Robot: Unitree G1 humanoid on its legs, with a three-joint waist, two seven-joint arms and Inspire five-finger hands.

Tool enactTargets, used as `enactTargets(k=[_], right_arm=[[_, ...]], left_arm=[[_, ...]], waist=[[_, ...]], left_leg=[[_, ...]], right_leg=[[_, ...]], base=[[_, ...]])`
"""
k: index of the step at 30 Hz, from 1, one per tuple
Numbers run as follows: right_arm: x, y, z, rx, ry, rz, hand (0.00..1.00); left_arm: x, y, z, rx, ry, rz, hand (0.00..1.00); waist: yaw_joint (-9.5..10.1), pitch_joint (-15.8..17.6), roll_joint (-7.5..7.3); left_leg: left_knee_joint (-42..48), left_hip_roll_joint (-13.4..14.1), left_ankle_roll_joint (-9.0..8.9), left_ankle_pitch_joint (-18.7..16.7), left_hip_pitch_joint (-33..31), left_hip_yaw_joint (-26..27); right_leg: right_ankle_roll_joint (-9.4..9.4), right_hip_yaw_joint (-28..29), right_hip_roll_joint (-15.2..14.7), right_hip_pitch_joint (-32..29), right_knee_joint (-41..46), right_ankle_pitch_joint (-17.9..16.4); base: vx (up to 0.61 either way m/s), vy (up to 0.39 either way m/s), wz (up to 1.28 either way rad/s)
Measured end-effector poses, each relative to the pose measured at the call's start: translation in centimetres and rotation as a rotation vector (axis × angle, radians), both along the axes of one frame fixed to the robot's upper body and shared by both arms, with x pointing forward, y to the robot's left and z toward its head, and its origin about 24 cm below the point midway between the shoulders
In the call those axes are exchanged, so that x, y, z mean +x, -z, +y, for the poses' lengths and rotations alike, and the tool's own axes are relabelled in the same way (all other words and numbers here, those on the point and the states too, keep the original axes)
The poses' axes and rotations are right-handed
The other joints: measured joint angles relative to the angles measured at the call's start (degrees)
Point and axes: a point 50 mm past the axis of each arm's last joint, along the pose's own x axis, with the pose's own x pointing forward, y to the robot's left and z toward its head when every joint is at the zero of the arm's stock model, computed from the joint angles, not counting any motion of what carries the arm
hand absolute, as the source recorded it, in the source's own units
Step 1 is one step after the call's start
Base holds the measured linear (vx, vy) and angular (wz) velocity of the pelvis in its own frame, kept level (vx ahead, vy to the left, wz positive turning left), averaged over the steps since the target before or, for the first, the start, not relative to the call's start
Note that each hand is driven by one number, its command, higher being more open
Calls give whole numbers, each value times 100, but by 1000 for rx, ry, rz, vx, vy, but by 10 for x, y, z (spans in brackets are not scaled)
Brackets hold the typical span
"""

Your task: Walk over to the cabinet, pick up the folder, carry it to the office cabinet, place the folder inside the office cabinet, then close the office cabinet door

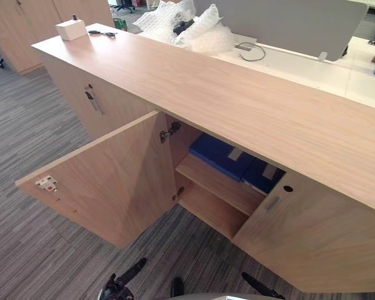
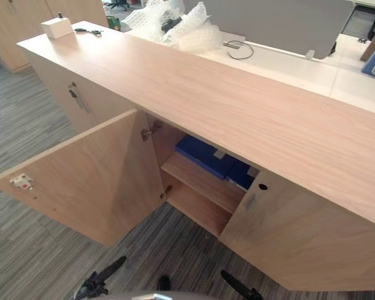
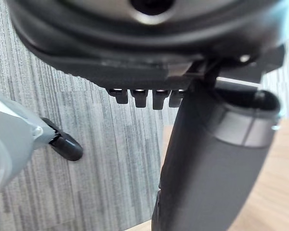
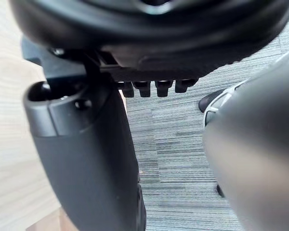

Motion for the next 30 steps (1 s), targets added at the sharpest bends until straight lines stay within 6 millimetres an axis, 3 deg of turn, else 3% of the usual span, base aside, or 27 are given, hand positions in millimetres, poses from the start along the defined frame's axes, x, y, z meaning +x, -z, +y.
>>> enactTargets(k=[4,13,18,22,30], right_arm=[[-1,0,-2,-4,0,3,100],[-4,0,-2,10,28,9,100],[-6,1,-2,16,34,7,100],[-9,1,-2,21,33,6,100],[-20,0,-7,9,41,20,100]], left_arm=[[0,-7,21,61,-101,-22,100],[19,-56,103,336,-255,-124,100],[38,-93,134,598,-87,-74,100],[64,-130,163,780,50,-56,100],[108,-153,147,901,330,-105,100]], waist=[[5,2,47],[152,-37,79],[193,-53,102],[298,-68,88],[452,-141,150]], left_leg=[[0,-64,48,-49,62,7],[0,-24,46,-156,265,176],[0,29,3,-217,307,248],[1,108,-18,-251,395,359],[2,175,-32,-248,399,344]], right_leg=[[-8,-19,-41,99,-92,-5],[-44,92,-8,277,-188,-10],[-95,175,36,279,-192,18],[-116,257,88,279,-143,31],[-131,257,140,209,-19,37]], base=[[41,25,1],[47,-18,-8],[30,-12,-9],[21,-18,-14],[0,0,0]])
